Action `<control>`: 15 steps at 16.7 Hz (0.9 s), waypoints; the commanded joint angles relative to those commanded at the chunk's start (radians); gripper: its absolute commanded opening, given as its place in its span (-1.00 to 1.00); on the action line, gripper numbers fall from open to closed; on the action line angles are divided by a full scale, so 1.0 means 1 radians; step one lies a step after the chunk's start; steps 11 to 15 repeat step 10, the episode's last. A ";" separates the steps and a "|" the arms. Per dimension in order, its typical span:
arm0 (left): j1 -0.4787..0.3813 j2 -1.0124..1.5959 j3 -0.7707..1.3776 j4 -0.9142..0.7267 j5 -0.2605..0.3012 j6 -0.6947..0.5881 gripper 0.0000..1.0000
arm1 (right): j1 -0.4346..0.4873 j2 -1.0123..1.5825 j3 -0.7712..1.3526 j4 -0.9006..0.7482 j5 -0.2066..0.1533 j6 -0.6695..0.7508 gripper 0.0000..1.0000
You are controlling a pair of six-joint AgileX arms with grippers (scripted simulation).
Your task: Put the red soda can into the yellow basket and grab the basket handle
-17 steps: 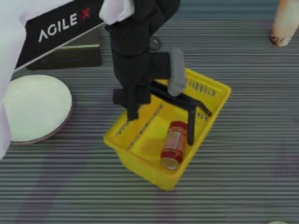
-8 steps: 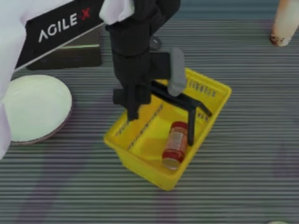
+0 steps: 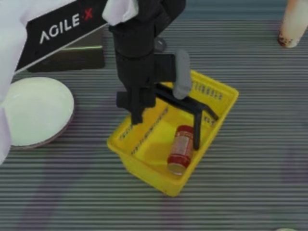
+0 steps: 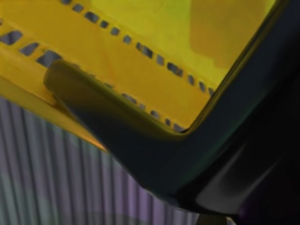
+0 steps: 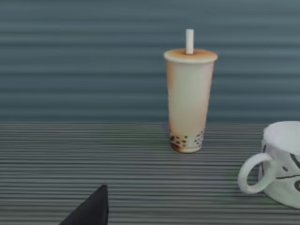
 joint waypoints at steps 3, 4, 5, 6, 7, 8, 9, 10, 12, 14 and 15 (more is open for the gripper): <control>0.006 -0.004 0.015 -0.016 -0.001 0.006 -1.00 | 0.000 0.000 0.000 0.000 0.000 0.000 1.00; 0.013 -0.006 0.036 -0.038 -0.001 0.010 -1.00 | 0.000 0.000 0.000 0.000 0.000 0.000 1.00; 0.022 -0.008 0.061 -0.065 -0.001 0.015 -1.00 | 0.000 0.000 0.000 0.000 0.000 0.000 1.00; 0.031 -0.011 0.088 -0.096 -0.001 0.022 -1.00 | 0.000 0.000 0.000 0.000 0.000 0.000 1.00; 0.040 -0.014 0.114 -0.127 -0.001 0.029 -1.00 | 0.000 0.000 0.000 0.000 0.000 0.000 1.00; 0.048 -0.018 0.138 -0.156 -0.001 0.035 -1.00 | 0.000 0.000 0.000 0.000 0.000 0.000 1.00; 0.055 -0.021 0.156 -0.176 -0.001 0.039 -1.00 | 0.000 0.000 0.000 0.000 0.000 0.000 1.00; 0.059 -0.023 0.166 -0.186 -0.001 0.041 -1.00 | 0.000 0.000 0.000 0.000 0.000 0.000 1.00; 0.059 -0.023 0.166 -0.186 -0.001 0.041 -1.00 | 0.000 0.000 0.000 0.000 0.000 0.000 1.00; 0.059 -0.023 0.166 -0.186 -0.001 0.041 -1.00 | 0.000 0.000 0.000 0.000 0.000 0.000 1.00; 0.059 -0.023 0.166 -0.186 -0.001 0.041 -1.00 | 0.000 0.000 0.000 0.000 0.000 0.000 1.00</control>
